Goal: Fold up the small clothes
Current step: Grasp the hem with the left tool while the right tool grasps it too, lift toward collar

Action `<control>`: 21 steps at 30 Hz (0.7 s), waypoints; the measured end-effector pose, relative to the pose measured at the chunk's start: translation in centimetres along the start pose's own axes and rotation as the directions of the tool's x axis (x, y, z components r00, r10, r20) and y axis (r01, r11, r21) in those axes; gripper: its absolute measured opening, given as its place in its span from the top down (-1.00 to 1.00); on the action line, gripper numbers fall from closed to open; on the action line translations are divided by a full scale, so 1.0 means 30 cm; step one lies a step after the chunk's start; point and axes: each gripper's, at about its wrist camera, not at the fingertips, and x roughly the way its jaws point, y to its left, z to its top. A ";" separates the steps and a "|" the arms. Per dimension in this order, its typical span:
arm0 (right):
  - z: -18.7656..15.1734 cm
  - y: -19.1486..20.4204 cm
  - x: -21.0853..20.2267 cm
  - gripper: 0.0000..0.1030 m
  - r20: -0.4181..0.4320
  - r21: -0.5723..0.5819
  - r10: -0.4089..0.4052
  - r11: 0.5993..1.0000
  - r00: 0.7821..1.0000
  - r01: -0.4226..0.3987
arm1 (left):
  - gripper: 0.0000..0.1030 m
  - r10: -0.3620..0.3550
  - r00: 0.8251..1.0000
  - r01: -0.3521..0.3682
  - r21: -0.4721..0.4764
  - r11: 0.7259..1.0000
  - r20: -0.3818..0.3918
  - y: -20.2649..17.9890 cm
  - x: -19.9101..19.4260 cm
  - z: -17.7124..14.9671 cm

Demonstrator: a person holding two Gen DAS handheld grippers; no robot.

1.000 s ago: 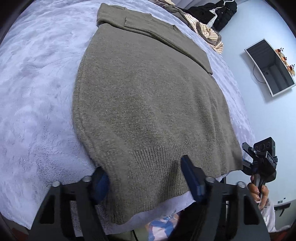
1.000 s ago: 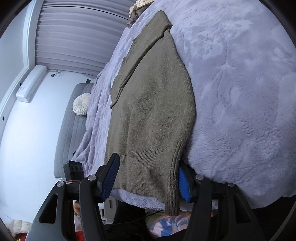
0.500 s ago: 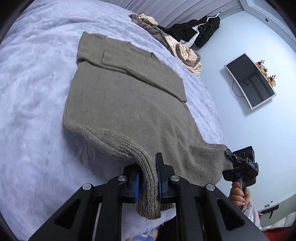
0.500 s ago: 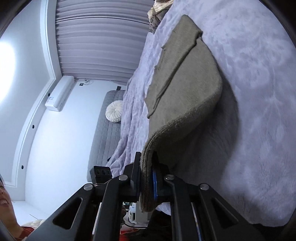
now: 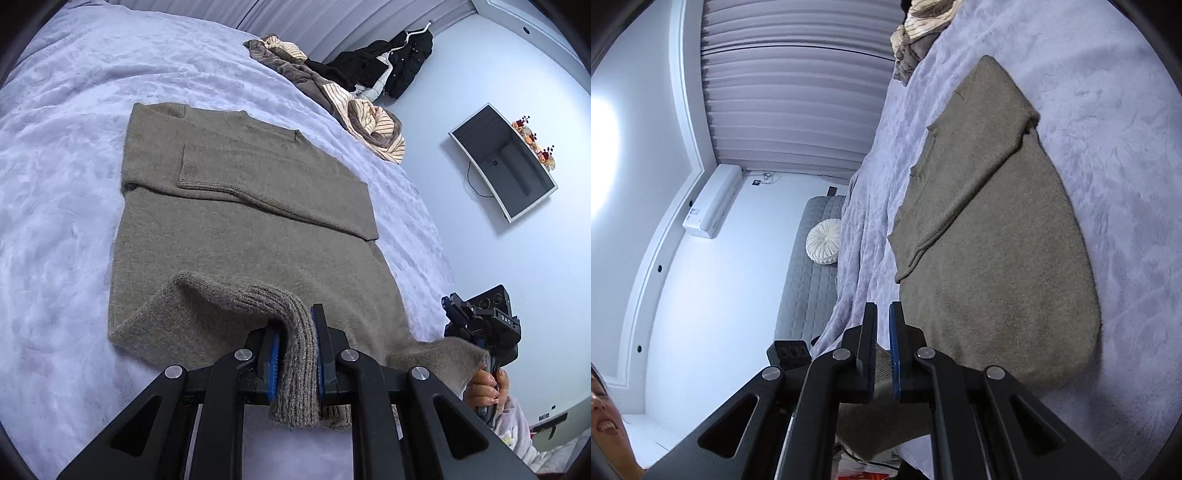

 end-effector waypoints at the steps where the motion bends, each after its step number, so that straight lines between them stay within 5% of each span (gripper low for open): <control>1: -0.005 -0.003 -0.001 0.87 -0.018 0.001 0.007 1.000 1.000 -0.007 | 0.69 0.007 1.000 -0.007 -0.001 1.000 -0.002 0.004 0.001 -0.001; 3: -0.023 0.003 -0.003 0.84 -0.086 -0.015 -0.028 1.000 0.996 0.027 | 0.69 0.011 1.000 -0.011 0.004 1.000 -0.009 0.007 0.001 -0.012; 8: -0.081 -0.045 -0.074 0.74 -0.118 -0.026 -0.305 0.952 0.945 0.304 | 0.69 0.010 0.999 -0.010 0.002 1.000 -0.039 0.022 0.017 -0.071; 9: -0.098 -0.061 -0.099 0.61 -0.114 -0.013 -0.331 0.943 0.937 0.331 | 0.69 0.010 0.999 -0.010 -0.002 1.000 -0.039 0.024 0.018 -0.080; 12: -0.177 -0.129 -0.169 -0.25 -0.126 0.056 -0.323 0.942 0.938 0.331 | 0.69 -0.003 0.999 0.003 -0.014 1.000 -0.033 0.025 0.015 -0.103; 19: -0.347 -0.190 -0.102 -0.24 -0.203 0.089 -0.230 0.964 0.952 0.252 | 0.69 0.004 1.000 -0.004 0.007 1.000 -0.029 0.005 -0.008 -0.125; 20: -0.344 -0.189 -0.079 -0.20 -0.191 0.102 -0.217 0.966 0.957 0.239 | 0.69 0.008 1.000 -0.007 0.007 1.000 -0.028 0.004 -0.011 -0.127; 21: -0.343 -0.197 -0.063 0.09 -0.168 0.116 -0.197 0.969 0.966 0.218 | 0.69 0.013 1.000 -0.013 0.005 1.000 -0.025 0.004 -0.014 -0.130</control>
